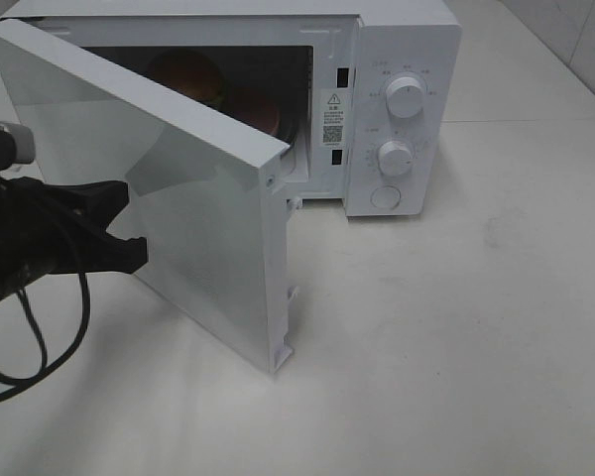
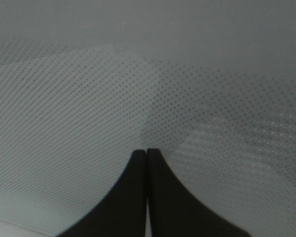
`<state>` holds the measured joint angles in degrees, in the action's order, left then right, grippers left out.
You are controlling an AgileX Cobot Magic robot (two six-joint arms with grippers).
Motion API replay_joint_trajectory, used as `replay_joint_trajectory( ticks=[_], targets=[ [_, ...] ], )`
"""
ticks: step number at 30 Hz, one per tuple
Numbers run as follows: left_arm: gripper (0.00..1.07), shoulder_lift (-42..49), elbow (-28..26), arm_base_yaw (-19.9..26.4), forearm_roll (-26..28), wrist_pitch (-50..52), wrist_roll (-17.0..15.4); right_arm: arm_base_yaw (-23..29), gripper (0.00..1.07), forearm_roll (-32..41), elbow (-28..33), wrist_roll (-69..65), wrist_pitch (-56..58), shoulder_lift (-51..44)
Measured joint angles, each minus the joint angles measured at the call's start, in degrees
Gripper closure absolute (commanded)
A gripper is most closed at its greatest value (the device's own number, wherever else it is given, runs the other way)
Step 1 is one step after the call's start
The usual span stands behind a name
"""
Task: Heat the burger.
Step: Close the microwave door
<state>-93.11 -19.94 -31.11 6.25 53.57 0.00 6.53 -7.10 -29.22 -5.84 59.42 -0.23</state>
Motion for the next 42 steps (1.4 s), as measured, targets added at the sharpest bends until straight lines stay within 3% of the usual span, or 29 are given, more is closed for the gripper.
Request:
replay_joint_trajectory(
  ticks=[3, 6, 10, 11, 13, 14, 19, 33, 37, 42],
  targets=[
    [1.07, -1.78, -2.81, -3.21, 4.76, -0.11, 2.81, 0.00, 0.31, 0.00, 0.00, 0.00, 0.00, 0.00],
    [1.07, -2.18, -3.72, -3.90, 6.02, -0.23, 3.44, 0.00, 0.31, 0.00, 0.00, 0.00, 0.00, 0.00],
    [1.07, -3.90, -7.96, -6.93, 11.80, -1.03, 6.99, 0.00, 0.31, 0.00, 0.00, 0.00, 0.00, 0.00],
    [1.07, -4.41, -9.97, -7.91, 14.61, -1.83, 9.22, 0.00, 0.31, 0.00, 0.00, 0.00, 0.00, 0.00],
    [1.07, -4.76, -11.00, -8.42, 16.04, -2.23, 10.14, 0.00, 0.31, 0.00, 0.00, 0.00, 0.00, 0.00],
    [1.07, -5.33, -12.89, -9.22, 18.45, -3.44, 12.32, 0.00, 0.31, 0.00, 0.00, 0.00, 0.00, 0.00],
    [1.07, -7.05, -17.88, -10.49, 23.38, -5.21, 15.76, 0.00, 0.31, 0.00, 0.00, 0.00, 0.00, 0.00],
    [1.07, -13.46, -29.74, -10.60, 27.33, -8.59, 17.76, 0.00, 0.31, 0.00, 0.00, 0.00, 0.00, 0.00],
    [1.07, -15.87, -33.86, -10.60, 30.31, -10.43, 20.57, 0.00, 0.31, 0.00, 0.00, 0.00, 0.00, 0.00],
    [1.07, -17.48, -36.27, -11.23, 30.83, -12.49, 21.77, 0.00, 0.31, 0.00, 0.00, 0.00, 0.00, 0.00]
  ],
)
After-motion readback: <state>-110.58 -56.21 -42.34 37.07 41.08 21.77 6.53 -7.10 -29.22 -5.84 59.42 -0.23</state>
